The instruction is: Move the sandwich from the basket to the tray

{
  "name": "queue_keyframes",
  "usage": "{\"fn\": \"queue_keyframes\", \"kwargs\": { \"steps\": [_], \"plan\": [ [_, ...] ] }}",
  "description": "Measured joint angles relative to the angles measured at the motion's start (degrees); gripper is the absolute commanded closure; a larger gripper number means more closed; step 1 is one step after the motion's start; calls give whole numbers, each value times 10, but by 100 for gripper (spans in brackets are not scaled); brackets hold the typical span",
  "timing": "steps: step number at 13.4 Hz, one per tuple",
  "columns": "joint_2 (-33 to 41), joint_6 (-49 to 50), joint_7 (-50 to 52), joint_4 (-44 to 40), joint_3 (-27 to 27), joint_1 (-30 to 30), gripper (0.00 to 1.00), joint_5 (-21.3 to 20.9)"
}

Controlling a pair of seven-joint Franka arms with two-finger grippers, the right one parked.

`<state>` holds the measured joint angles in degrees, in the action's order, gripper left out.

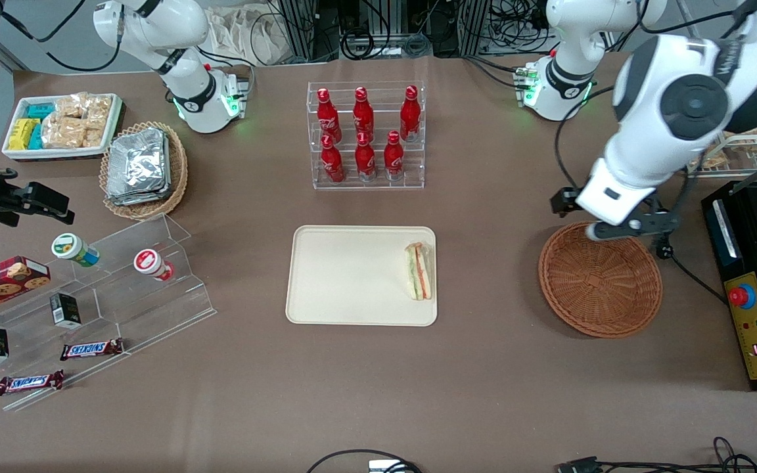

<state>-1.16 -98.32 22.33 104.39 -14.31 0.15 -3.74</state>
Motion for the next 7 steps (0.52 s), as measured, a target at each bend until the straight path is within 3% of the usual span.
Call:
{"fn": "queue_keyframes", "kwargs": {
  "steps": [7],
  "plan": [
    [-12, 40, -27, -87, 6, 54, 0, 18]
  ]
}}
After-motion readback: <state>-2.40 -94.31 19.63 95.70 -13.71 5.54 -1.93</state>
